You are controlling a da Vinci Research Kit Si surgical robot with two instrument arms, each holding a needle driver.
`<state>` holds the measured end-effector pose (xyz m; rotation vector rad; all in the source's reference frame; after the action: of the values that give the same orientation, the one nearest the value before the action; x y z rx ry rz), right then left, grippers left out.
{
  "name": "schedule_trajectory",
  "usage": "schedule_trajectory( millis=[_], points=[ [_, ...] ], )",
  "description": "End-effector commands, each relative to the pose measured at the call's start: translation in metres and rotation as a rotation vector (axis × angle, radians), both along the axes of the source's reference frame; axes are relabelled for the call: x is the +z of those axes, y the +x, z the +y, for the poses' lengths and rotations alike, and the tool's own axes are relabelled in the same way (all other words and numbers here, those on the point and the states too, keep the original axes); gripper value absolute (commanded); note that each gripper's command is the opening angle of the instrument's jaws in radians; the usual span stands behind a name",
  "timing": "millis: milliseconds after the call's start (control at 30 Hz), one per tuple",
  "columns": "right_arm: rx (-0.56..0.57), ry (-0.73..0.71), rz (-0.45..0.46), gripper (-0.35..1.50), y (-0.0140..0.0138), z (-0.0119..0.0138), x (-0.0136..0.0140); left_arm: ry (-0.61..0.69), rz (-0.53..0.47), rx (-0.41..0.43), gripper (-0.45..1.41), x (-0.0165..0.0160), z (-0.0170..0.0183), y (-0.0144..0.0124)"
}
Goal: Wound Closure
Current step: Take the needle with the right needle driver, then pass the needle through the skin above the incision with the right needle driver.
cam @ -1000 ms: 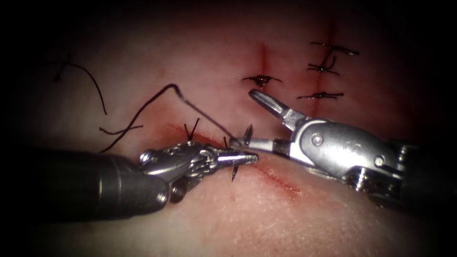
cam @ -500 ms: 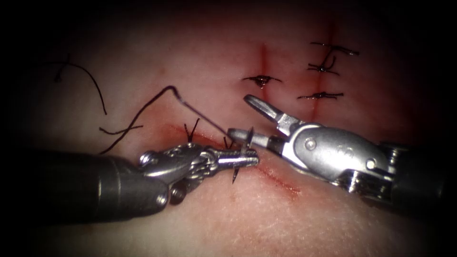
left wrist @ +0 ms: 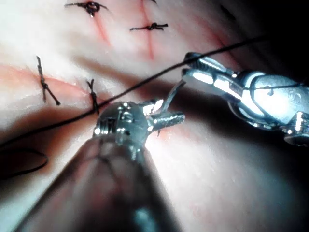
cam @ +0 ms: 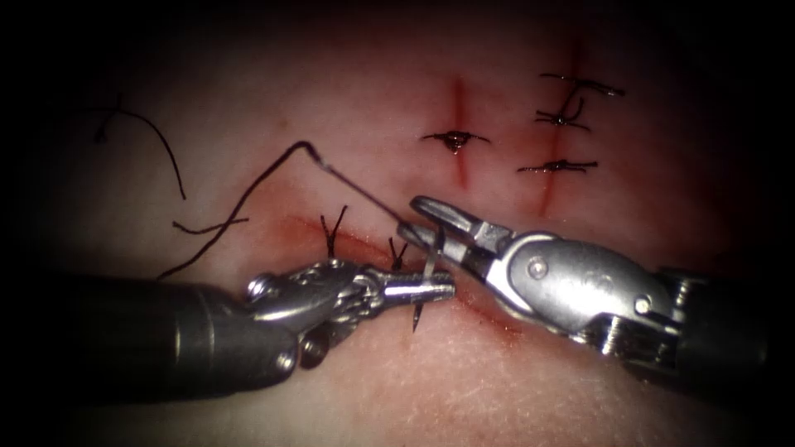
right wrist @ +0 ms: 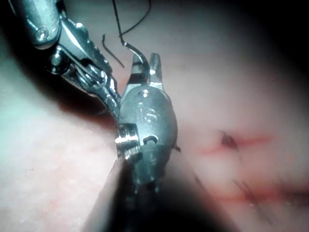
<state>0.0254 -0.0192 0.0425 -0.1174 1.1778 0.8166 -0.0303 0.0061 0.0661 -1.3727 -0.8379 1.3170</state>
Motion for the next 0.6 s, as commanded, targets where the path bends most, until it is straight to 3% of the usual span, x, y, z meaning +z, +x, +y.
schedule_trajectory(
  millis=[33,133,233,300,333,467,533,567,600],
  points=[
    [0.003,0.000,-0.008,-0.35,0.0004,0.0007,0.0007,-0.003,0.007,-0.005,0.83,0.0006,-0.0006,-0.0007],
    [0.004,0.001,-0.012,-0.35,-0.0001,0.0007,0.0009,-0.006,0.024,-0.017,0.95,0.0008,-0.0010,-0.0008],
    [0.014,0.004,-0.030,-0.35,-0.0015,0.0008,0.0012,-0.084,0.124,-0.055,1.15,0.0013,-0.0017,-0.0009],
    [0.019,0.005,-0.040,-0.35,-0.0022,0.0007,0.0015,-0.205,0.193,-0.054,1.18,0.0017,-0.0016,-0.0007],
    [0.023,0.004,-0.048,-0.35,-0.0029,0.0006,0.0018,-0.241,0.236,-0.102,1.18,0.0022,-0.0016,-0.0003],
    [0.033,0.005,-0.065,-0.35,-0.0038,0.0006,0.0024,-0.341,0.255,-0.135,1.13,0.0026,-0.0018,0.0006],
    [0.051,-0.037,-0.103,-0.35,-0.0041,0.0008,0.0031,-0.567,0.269,-0.104,0.44,0.0029,-0.0022,0.0012],
    [0.064,-0.055,-0.111,-0.35,-0.0041,0.0008,0.0034,-0.611,0.242,-0.087,0.32,0.0030,-0.0024,0.0013],
    [0.064,-0.055,-0.111,-0.35,-0.0041,0.0008,0.0034,-0.611,0.242,-0.087,0.32,0.0030,-0.0024,0.0013]
  ],
)
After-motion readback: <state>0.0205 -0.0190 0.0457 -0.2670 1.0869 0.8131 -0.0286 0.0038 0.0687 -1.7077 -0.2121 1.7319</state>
